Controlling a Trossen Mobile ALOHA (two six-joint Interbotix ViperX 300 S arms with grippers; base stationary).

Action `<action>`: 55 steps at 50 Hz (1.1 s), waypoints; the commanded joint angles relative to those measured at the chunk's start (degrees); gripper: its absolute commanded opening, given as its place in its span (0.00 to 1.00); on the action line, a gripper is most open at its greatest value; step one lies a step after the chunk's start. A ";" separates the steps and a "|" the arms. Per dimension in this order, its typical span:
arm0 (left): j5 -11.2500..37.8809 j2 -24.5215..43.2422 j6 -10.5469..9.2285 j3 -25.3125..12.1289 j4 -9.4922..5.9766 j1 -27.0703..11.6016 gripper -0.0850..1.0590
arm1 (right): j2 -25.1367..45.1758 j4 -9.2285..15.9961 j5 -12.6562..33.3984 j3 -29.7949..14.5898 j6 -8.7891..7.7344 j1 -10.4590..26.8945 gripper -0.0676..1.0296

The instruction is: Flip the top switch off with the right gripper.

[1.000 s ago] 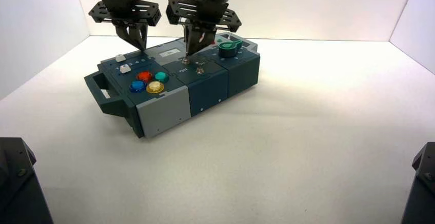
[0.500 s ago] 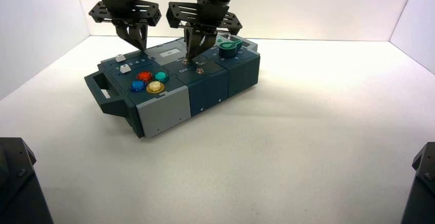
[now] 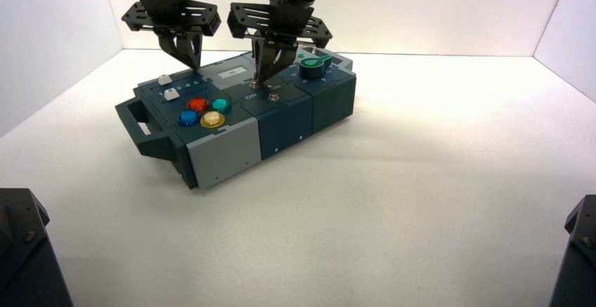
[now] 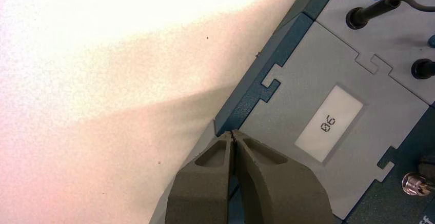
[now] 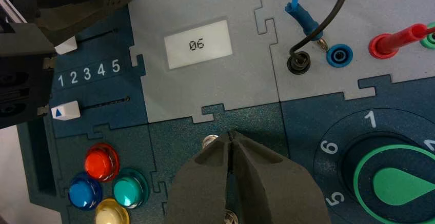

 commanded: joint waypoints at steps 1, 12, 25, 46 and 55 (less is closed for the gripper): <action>1.49 3.78 0.35 0.88 0.09 -0.26 0.05 | -2.11 0.44 0.62 -2.90 0.44 3.16 0.04; 1.49 4.22 0.35 0.88 0.09 -0.44 0.05 | -1.58 0.53 1.93 -4.48 0.62 3.69 0.04; 1.58 4.48 0.44 0.62 0.00 -0.53 0.05 | -1.05 0.79 2.46 -4.75 1.14 5.10 0.04; 1.41 2.11 0.53 0.44 0.00 -0.79 0.05 | -5.10 -4.31 3.08 -4.39 0.00 4.39 0.04; 1.32 -2.64 0.53 0.79 0.00 -0.88 0.05 | -9.14 -5.45 4.22 -4.04 -1.49 4.57 0.04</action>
